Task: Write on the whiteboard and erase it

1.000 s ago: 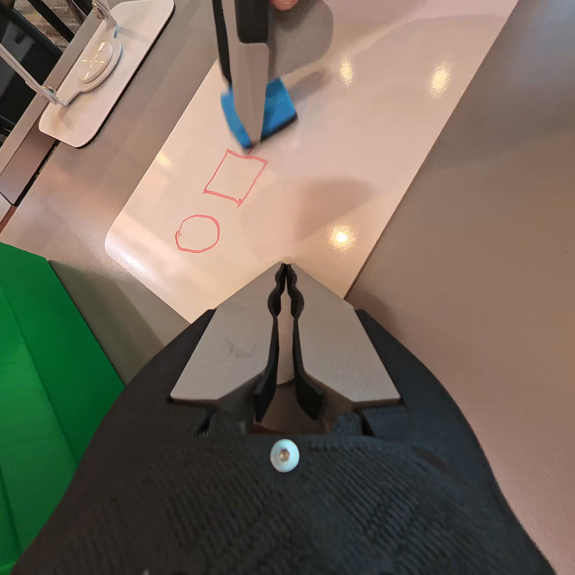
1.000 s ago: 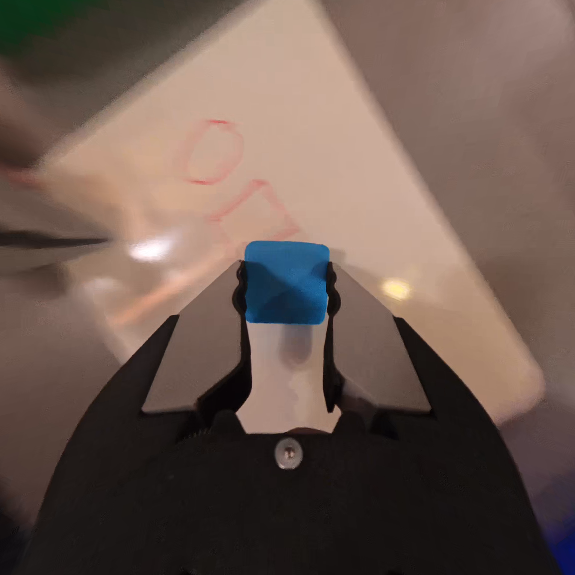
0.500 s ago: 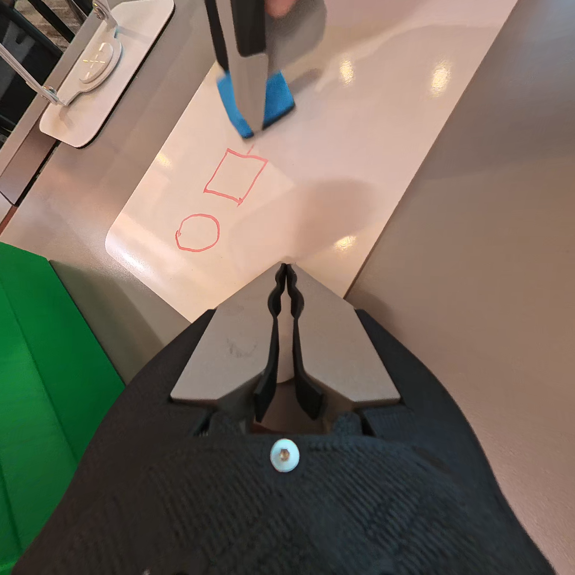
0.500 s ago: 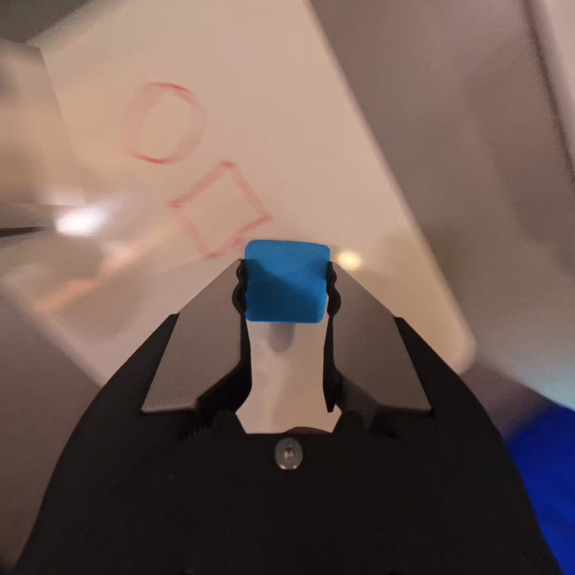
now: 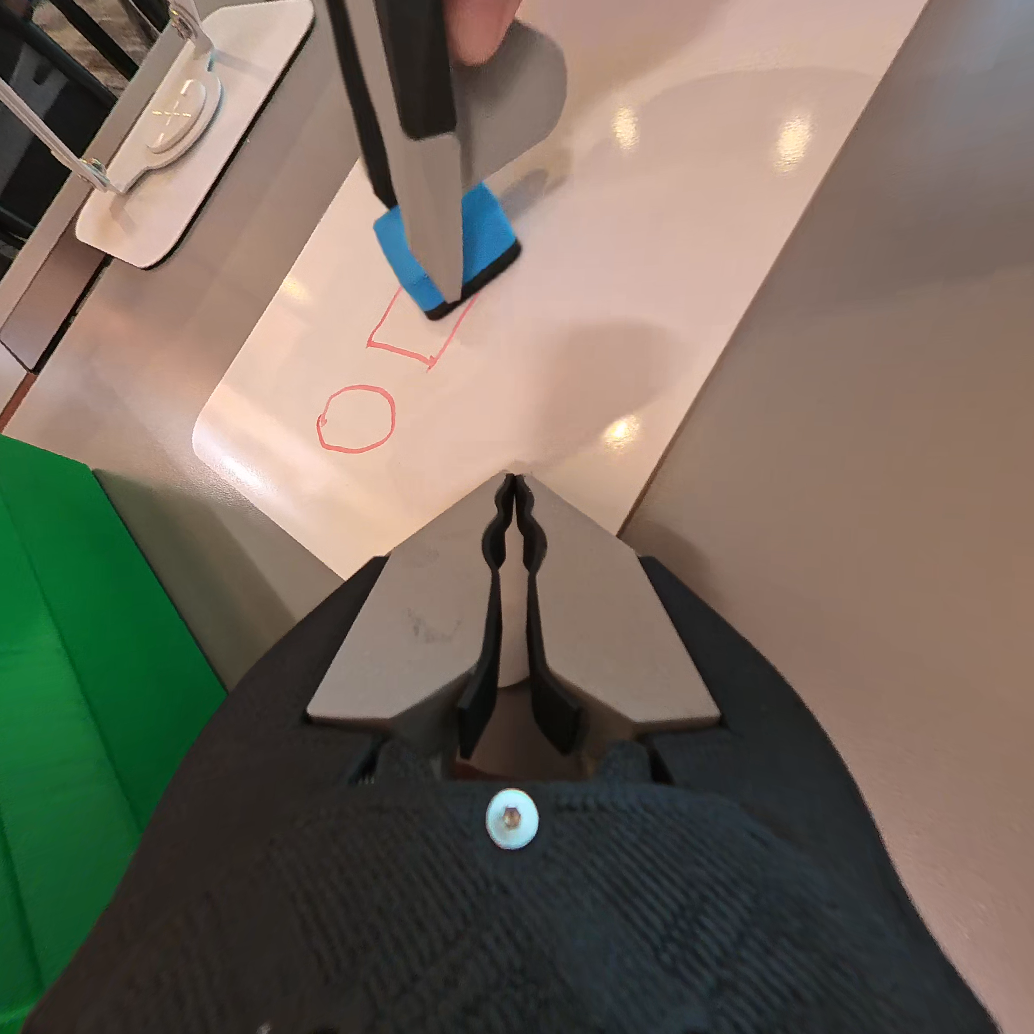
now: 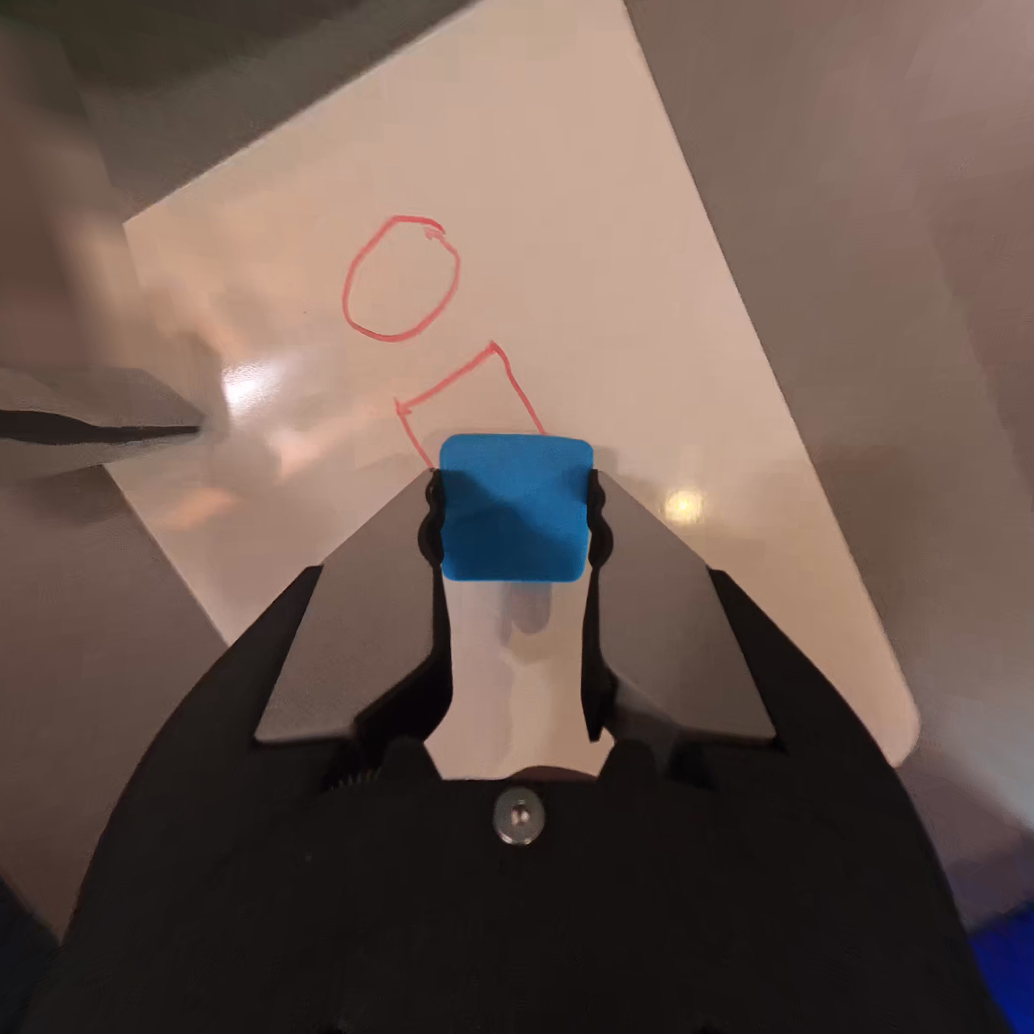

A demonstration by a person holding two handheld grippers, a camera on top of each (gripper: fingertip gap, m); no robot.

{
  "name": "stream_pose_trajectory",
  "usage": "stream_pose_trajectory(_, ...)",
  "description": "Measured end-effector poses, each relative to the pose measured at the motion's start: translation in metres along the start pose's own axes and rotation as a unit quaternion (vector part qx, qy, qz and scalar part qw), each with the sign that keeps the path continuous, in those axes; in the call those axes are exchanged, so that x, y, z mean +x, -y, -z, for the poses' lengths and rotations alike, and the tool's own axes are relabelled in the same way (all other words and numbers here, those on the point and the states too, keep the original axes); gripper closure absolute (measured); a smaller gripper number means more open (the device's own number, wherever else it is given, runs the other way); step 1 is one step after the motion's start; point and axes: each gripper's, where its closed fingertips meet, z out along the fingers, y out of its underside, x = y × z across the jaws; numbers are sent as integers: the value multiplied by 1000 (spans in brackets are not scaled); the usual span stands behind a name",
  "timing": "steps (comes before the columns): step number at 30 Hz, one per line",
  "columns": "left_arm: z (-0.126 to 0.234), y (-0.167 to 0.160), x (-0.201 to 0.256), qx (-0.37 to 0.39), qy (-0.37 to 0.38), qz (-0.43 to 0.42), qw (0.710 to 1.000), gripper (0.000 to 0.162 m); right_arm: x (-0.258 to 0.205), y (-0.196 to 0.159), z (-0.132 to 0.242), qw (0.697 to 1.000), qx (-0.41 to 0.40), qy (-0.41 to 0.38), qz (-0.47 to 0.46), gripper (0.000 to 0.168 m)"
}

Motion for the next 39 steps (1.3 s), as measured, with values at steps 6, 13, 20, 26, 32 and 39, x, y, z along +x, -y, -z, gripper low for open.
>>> stream_pose_trajectory(6,0,0,0,0,-3,5,1000,162,-24,31,-13,999,30,14,22,119)
stream_pose_trajectory(13,0,0,0,0,1,0,1000,162,-11,39,-17,1000,23,-17,10,119)
stream_pose_trajectory(20,0,0,0,0,0,1,1000,162,1,35,-15,997,-8,-71,21,119)
stream_pose_trajectory(26,0,0,0,-1,-3,6,1000,162,-18,22,-10,998,-11,-38,40,119)
stream_pose_trajectory(32,0,0,-1,-1,1,4,1000,162,-30,15,-7,998,-19,-23,54,119)
stream_pose_trajectory(39,0,-1,-1,-1,0,6,1000,162,-10,13,-6,997,-28,-74,18,119)
